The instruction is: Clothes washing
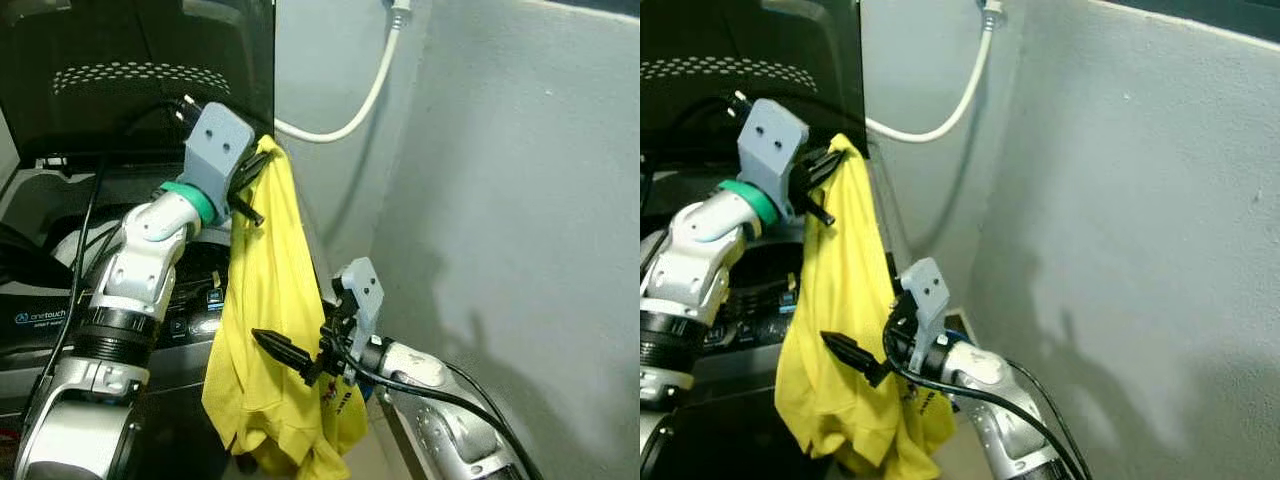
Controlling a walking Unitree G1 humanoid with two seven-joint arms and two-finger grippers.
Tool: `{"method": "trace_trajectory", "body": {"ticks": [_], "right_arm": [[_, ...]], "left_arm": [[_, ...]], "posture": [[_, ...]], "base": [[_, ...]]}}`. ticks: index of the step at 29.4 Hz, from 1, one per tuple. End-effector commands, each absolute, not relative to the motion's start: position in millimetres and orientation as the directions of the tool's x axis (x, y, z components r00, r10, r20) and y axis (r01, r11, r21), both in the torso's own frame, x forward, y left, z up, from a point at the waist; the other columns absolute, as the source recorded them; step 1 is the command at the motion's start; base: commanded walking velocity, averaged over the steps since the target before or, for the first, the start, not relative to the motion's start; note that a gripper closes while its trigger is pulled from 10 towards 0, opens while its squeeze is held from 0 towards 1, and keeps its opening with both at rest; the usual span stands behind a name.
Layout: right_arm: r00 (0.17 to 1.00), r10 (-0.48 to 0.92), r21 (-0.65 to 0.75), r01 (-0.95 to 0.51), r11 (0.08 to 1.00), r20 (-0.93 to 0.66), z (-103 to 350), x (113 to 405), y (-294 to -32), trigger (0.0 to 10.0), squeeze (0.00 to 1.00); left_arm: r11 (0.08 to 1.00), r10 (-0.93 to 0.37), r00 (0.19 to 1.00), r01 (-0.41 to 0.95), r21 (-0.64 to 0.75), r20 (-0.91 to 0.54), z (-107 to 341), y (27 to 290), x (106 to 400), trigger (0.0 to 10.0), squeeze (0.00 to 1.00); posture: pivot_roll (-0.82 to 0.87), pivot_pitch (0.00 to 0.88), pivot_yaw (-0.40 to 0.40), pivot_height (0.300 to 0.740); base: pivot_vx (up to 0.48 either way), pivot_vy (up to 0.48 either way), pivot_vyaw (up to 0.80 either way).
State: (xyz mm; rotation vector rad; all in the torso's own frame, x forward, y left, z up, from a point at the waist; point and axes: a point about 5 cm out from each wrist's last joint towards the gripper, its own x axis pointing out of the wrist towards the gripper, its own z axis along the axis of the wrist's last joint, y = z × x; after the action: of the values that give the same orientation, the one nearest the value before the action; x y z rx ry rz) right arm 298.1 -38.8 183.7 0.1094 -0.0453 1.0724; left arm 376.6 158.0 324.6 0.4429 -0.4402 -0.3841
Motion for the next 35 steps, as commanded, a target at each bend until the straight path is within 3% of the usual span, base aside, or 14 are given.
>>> {"method": "trace_trajectory", "body": {"ticks": [1,9,12,18,31,32,34,35], "right_arm": [[0.461,0.885,0.116,-0.884,0.453,0.061,174.9,296.6,-35.8,10.0,0.00],[0.421,0.902,0.142,-0.903,0.405,0.101,177.6,293.0,-36.2,10.0,0.00],[0.333,0.938,0.124,-0.939,0.321,0.095,178.8,283.6,-24.1,10.0,0.00],[0.256,0.962,0.123,-0.962,0.244,0.092,179.4,274.9,-15.9,10.0,0.00],[0.204,0.975,0.133,-0.973,0.190,0.093,178.3,266.4,-3.8,10.0,0.00],[0.213,0.972,0.136,-0.970,0.199,0.095,178.4,266.6,-3.5,9.2,0.00],[0.213,0.972,0.136,-0.970,0.199,0.095,178.4,266.6,-3.5,9.2,0.00],[0.222,0.969,0.150,-0.967,0.205,0.105,179.1,266.2,-2.5,1.7,0.00]], "left_arm": [[0.834,-0.442,0.833,0.247,0.493,0.332,330.3,159.8,374.2,10.0,0.00],[0.821,-0.474,0.808,0.261,0.508,0.350,340.1,153.6,371.2,10.0,0.00],[0.827,-0.465,0.807,0.249,0.503,0.365,340.9,154.0,370.0,10.0,0.00],[0.833,-0.458,0.807,0.242,0.498,0.373,340.6,152.6,368.2,10.0,0.00],[0.864,-0.431,0.796,0.228,0.449,0.425,346.3,151.6,366.0,10.0,0.00],[0.864,-0.433,0.794,0.231,0.447,0.427,346.4,150.9,365.7,10.0,0.00],[0.864,-0.433,0.794,0.231,0.447,0.427,346.4,150.9,365.7,10.0,0.00],[0.865,-0.433,0.794,0.232,0.445,0.428,346.0,150.4,366.3,10.0,0.00]], "posture": [[0.01,0.031,-0.052,0.740],[0.02,0.019,-0.044,0.740],[0.00,0.020,-0.050,0.740],[0.02,0.023,-0.060,0.740],[0.01,0.020,-0.053,0.740],[0.01,0.019,-0.051,0.740],[0.01,0.019,-0.051,0.740],[0.01,0.017,-0.050,0.740]], "base": [[0.000,0.000,0.00],[0.000,0.000,0.00],[0.000,0.000,0.00],[0.000,0.000,0.00],[0.000,0.000,0.00],[0.000,0.000,0.00],[0.000,0.000,0.00],[0.000,0.000,0.00]]}}
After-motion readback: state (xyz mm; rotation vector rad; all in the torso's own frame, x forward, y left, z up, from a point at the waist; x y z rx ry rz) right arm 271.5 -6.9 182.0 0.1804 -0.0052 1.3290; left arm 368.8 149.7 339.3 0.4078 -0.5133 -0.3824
